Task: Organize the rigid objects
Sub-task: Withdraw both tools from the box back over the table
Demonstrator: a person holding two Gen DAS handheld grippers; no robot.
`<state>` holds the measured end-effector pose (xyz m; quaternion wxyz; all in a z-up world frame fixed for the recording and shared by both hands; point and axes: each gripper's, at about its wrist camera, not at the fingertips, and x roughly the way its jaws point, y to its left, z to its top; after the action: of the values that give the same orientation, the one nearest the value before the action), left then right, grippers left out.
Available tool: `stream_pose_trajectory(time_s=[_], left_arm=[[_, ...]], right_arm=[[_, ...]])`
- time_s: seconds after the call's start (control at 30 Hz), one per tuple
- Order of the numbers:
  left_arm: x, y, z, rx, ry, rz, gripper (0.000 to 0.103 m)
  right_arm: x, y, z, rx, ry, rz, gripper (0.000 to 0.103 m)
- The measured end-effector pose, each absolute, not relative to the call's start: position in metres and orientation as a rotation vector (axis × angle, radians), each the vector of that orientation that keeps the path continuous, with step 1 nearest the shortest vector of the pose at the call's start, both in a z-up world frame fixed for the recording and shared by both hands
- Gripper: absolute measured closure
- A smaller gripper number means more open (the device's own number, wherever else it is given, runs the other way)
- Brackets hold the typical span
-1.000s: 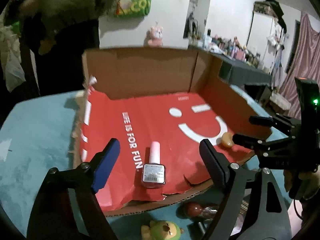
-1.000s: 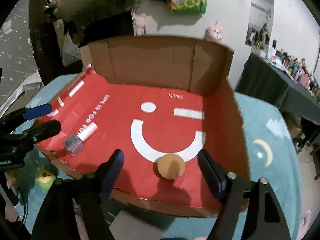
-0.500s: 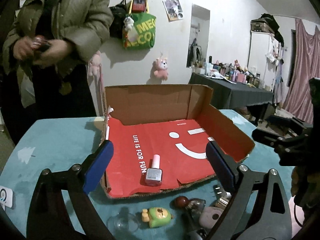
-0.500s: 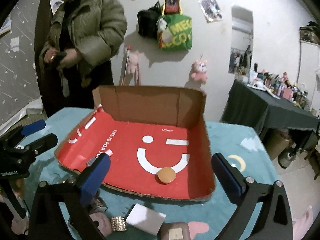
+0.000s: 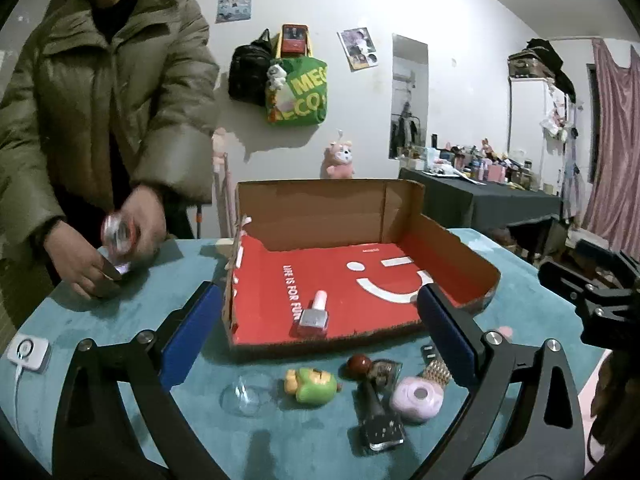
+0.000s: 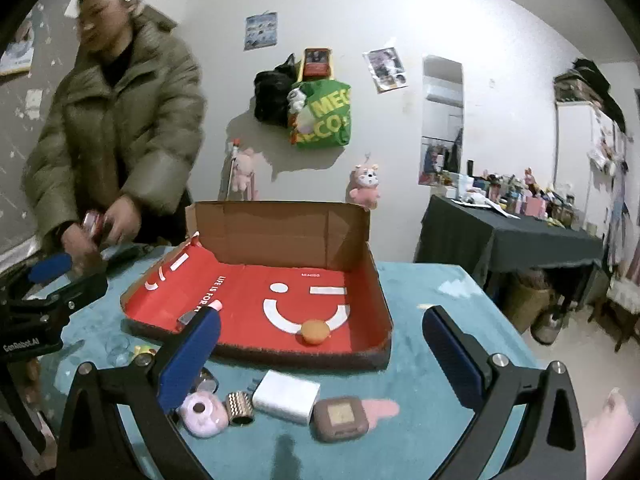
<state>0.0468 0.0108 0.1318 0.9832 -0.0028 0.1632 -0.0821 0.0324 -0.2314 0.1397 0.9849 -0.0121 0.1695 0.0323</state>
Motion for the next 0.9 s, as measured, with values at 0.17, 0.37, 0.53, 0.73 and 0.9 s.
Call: stream_pose_trajectory(time_s=[0.17,0.37,0.53,0.73,0.9], left_arm=[[0.030,0.010,0.111,-0.012,0.314,-0.146,0.003],[0.022,0.009,0.075,-0.053,0.363,-0.132,0.003],[0.023,0.009,0.054,-0.061,0.414,-0.107,0.003],[0.024,0.010,0.040,-0.083,0.447,-0.096,0.003],[0.029,0.010,0.029,-0.073,0.485,-0.078,0.003]], right_arm=[[0.012,-0.232,0.114,0.004,0.313,0.064,0.000],[0.004,-0.230,0.075,0.004,0.371,0.037,0.000],[0.009,-0.235,0.050,0.041,0.450,0.025,0.000],[0.011,-0.239,0.036,0.062,0.479,-0.009,0.000],[0.014,-0.237,0.029,0.050,0.497,-0.026,0.000]])
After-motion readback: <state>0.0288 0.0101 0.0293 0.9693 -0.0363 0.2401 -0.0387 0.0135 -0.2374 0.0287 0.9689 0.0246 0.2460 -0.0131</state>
